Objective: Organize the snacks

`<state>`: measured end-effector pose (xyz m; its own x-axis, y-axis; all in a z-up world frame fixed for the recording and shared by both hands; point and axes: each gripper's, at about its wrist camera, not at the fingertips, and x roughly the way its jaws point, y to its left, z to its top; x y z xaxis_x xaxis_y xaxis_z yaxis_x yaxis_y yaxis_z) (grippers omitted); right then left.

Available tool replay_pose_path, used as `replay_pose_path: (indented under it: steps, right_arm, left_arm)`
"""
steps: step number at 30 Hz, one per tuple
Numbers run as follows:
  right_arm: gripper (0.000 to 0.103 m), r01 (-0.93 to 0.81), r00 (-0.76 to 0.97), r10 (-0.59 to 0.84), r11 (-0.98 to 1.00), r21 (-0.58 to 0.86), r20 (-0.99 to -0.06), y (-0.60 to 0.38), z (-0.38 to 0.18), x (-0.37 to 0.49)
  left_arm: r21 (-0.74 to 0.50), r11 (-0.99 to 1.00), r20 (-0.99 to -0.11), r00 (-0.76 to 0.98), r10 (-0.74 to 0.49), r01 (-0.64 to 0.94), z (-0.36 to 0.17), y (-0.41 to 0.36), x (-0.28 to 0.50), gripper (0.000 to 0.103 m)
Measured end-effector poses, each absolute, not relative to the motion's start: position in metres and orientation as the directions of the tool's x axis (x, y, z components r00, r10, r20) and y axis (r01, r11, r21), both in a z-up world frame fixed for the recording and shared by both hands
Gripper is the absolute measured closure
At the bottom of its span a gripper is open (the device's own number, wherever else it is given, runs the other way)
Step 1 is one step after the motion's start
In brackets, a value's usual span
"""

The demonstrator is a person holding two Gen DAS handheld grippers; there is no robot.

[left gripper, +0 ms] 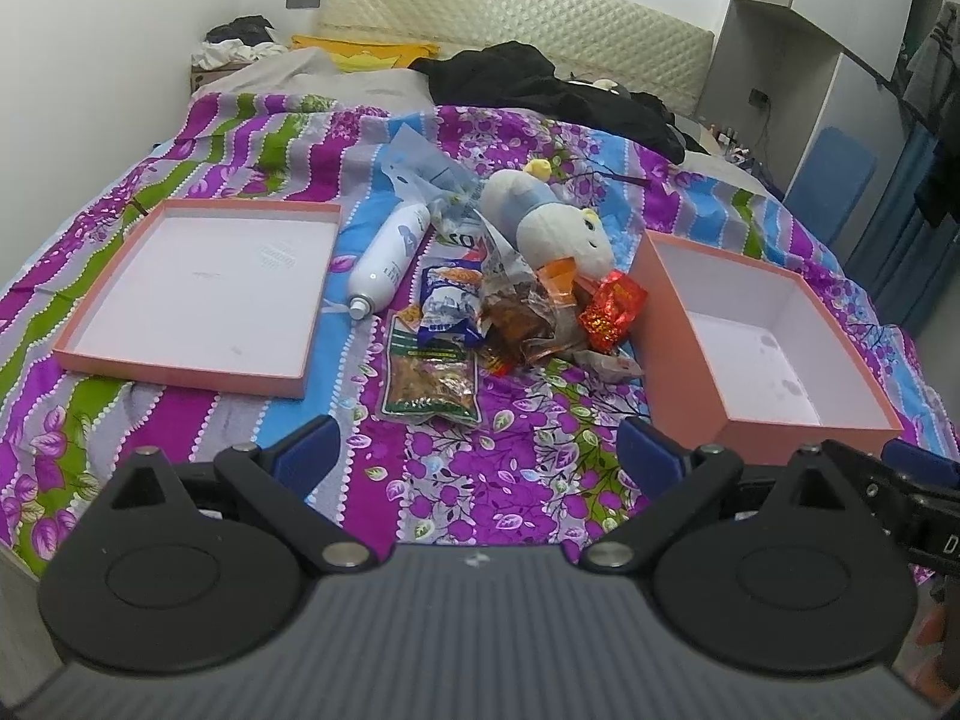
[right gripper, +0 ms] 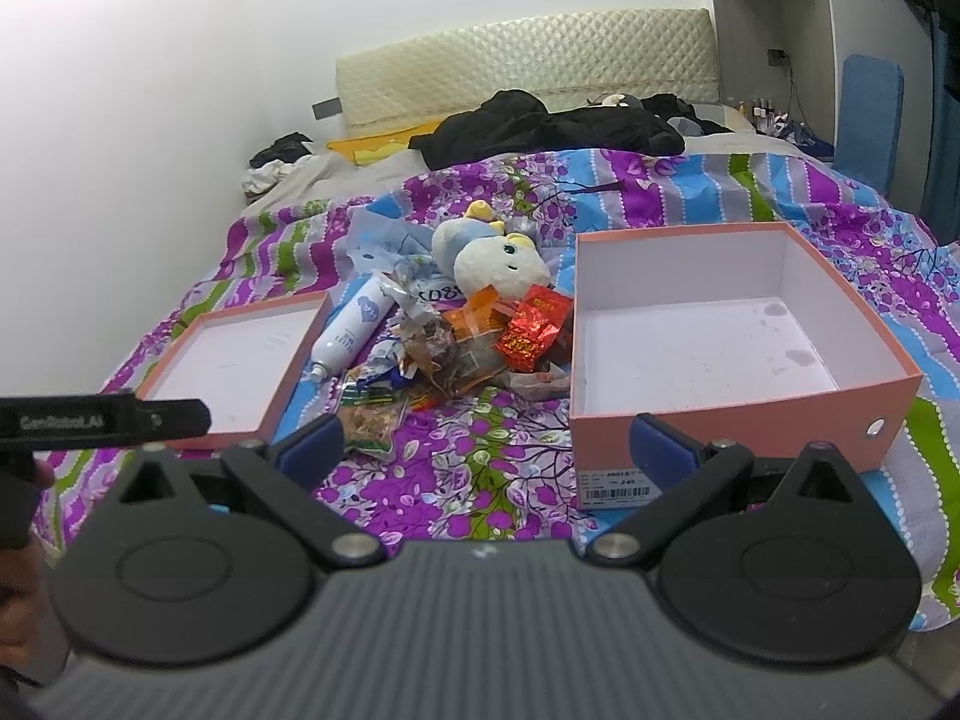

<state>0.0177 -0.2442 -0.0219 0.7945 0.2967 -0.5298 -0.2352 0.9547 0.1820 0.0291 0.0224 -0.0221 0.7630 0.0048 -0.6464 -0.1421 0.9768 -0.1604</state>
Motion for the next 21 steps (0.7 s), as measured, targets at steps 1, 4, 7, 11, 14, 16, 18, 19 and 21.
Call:
replay_pose_path:
  steps: [1, 4, 7, 11, 14, 16, 18, 19, 21]
  right_arm:
    - [0.000, -0.234, 0.793, 0.295, 0.955, 0.180, -0.533, -0.2439, -0.0226, 0.0178]
    - [0.000, -0.232, 0.789, 0.298, 0.954, 0.189, -0.538, -0.2445, -0.0250, 0.0182]
    - [0.000, -0.234, 0.785, 0.304, 0.952, 0.196, -0.539, -0.2440, -0.0264, 0.0191]
    - [0.000, -0.228, 0.786, 0.299, 0.954, 0.195, -0.542, -0.2443, -0.0282, 0.0194]
    - [0.000, -0.224, 0.781, 0.299, 0.954, 0.201, -0.548, -0.2446, -0.0303, 0.0199]
    - [0.000, -0.224, 0.778, 0.300, 0.953, 0.202, -0.553, -0.2444, -0.0321, 0.0197]
    - [0.000, -0.223, 0.776, 0.298, 0.954, 0.200, -0.556, -0.2443, -0.0319, 0.0196]
    - [0.000, -0.222, 0.777, 0.296, 0.955, 0.198, -0.555, -0.2446, -0.0313, 0.0189]
    - [0.000, -0.219, 0.778, 0.291, 0.956, 0.194, -0.557, -0.2449, -0.0308, 0.0183]
  left_arm:
    - [-0.161, 0.977, -0.647, 0.762, 0.002, -0.139, -0.0221, 0.0216, 0.0297, 0.003]
    - [-0.158, 0.979, -0.646, 0.764, -0.003, -0.130, -0.0225, 0.0213, 0.0304, 0.003]
    - [-0.155, 0.979, -0.644, 0.765, 0.001, -0.132, -0.0226, 0.0216, 0.0304, 0.003]
    - [-0.156, 0.979, -0.645, 0.764, -0.003, -0.128, -0.0249, 0.0234, 0.0298, 0.003]
    - [-0.150, 0.980, -0.652, 0.758, 0.001, -0.131, -0.0284, 0.0226, 0.0301, 0.003]
    - [-0.156, 0.978, -0.655, 0.756, 0.000, -0.136, -0.0298, 0.0235, 0.0299, 0.003]
    - [-0.159, 0.978, -0.655, 0.756, -0.001, -0.137, -0.0297, 0.0242, 0.0312, 0.003]
    - [-0.156, 0.978, -0.654, 0.756, 0.001, -0.137, -0.0300, 0.0239, 0.0310, 0.003]
    - [-0.150, 0.980, -0.653, 0.758, 0.000, -0.129, -0.0298, 0.0251, 0.0316, 0.003]
